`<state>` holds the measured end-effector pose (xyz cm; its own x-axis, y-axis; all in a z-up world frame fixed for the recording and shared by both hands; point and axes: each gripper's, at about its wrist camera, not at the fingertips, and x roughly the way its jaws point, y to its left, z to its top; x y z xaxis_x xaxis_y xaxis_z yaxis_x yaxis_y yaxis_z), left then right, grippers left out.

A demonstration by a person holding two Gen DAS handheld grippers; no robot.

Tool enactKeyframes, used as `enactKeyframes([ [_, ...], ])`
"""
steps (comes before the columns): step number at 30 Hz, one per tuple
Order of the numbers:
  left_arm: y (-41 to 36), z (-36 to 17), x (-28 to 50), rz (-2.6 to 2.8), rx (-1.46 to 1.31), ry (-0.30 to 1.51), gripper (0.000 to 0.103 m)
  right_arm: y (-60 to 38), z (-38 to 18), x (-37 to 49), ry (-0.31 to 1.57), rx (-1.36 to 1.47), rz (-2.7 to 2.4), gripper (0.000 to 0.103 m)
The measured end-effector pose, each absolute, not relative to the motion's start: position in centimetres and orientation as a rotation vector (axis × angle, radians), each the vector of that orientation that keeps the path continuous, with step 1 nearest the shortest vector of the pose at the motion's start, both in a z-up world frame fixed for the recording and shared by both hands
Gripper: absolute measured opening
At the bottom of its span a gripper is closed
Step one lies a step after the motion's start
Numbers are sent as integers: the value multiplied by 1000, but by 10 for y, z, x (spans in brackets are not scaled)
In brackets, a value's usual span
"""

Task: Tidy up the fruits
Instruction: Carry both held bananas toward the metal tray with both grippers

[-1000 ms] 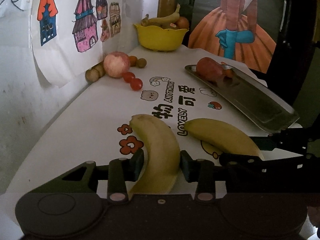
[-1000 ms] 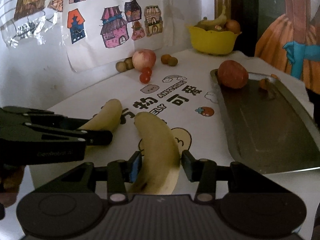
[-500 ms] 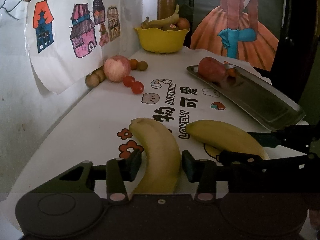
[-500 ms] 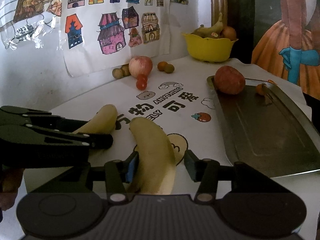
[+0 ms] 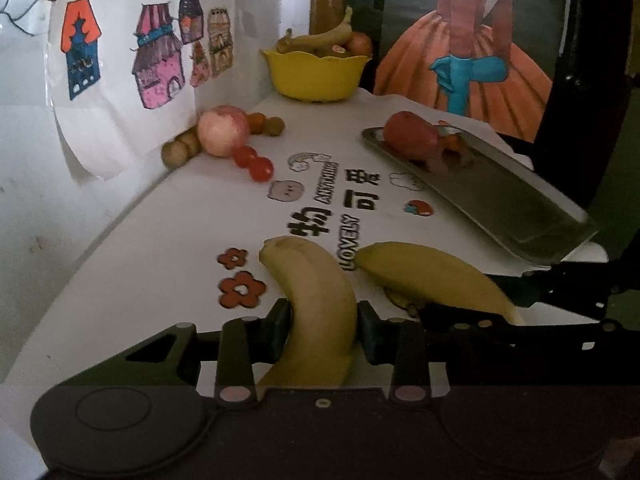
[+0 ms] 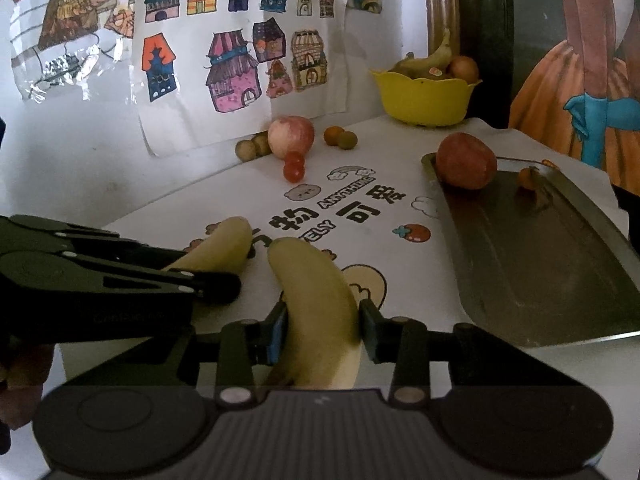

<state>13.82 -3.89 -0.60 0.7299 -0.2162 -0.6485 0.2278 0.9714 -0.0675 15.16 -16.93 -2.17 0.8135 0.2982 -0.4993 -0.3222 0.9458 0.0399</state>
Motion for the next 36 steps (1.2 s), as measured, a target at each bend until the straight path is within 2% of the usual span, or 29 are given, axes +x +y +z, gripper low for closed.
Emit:
enactKeyframes([
  [23, -58, 11, 132, -317, -81, 706, 37, -242, -29, 117, 532, 353, 358, 42],
  [36, -80, 23, 141, -355, -72, 677, 37, -268, -26, 110, 494, 406, 317, 42],
])
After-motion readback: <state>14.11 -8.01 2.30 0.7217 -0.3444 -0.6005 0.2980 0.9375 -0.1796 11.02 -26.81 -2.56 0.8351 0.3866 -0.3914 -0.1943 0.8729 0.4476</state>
